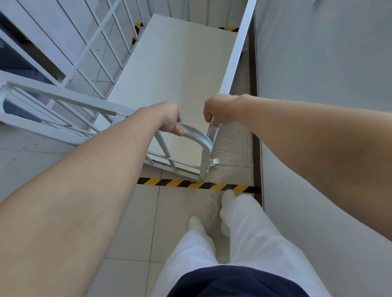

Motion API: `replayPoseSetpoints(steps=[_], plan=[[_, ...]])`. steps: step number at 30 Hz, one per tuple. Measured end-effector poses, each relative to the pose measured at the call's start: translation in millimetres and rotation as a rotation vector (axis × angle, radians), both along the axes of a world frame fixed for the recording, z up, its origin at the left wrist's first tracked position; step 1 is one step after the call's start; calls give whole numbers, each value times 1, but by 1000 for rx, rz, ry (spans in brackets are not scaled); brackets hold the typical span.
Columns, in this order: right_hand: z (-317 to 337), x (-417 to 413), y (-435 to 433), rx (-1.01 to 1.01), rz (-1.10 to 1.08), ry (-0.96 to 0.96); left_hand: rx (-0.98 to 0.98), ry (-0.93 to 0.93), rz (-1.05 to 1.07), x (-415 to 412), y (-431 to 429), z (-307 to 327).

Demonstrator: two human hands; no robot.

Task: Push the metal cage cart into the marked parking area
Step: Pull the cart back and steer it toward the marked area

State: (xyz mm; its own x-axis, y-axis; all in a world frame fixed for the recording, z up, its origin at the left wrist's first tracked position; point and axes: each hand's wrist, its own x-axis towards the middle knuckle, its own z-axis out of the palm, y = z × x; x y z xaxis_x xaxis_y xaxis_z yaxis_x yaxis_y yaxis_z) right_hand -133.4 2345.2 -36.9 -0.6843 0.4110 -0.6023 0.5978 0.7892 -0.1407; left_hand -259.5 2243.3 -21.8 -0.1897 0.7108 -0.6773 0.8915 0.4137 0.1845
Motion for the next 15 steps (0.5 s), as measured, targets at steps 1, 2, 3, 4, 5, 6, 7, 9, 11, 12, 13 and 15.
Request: replayPoseSetpoints(steps=[1, 2, 3, 4, 5, 6, 7, 9, 11, 12, 13, 15], plan=[[-1, 1, 0, 4, -2, 3, -3, -5, -1, 1, 0, 0], [-2, 1, -1, 9, -4, 3, -5, -9, 2, 1, 0, 0], [-3, 0, 0, 21, -2, -2, -4, -8, 5, 2, 1, 0], [-3, -1, 1, 32, 3, -13, -4, -6, 5, 3, 3, 1], [-3, -1, 3, 37, 10, -24, -6, -8, 3, 4, 4, 1], [-2, -1, 3, 42, 19, -33, -6, -7, 2, 6, 6, 1], [-1, 1, 3, 48, 23, -37, 0, -4, -2, 8, 7, 2], [2, 2, 0, 43, 29, -45, 11, -5, 10, 12, 5, 6], [5, 0, 2, 41, 61, -47, 16, 4, 20, 13, 5, 7], [5, -2, 4, 34, 84, -61, 4, 8, 18, 13, 6, 7], [6, -3, 6, 20, 106, -78, -14, 12, 20, 13, 8, 6], [7, -6, 11, -4, 150, -88, -42, 25, 33, 13, 12, 8]])
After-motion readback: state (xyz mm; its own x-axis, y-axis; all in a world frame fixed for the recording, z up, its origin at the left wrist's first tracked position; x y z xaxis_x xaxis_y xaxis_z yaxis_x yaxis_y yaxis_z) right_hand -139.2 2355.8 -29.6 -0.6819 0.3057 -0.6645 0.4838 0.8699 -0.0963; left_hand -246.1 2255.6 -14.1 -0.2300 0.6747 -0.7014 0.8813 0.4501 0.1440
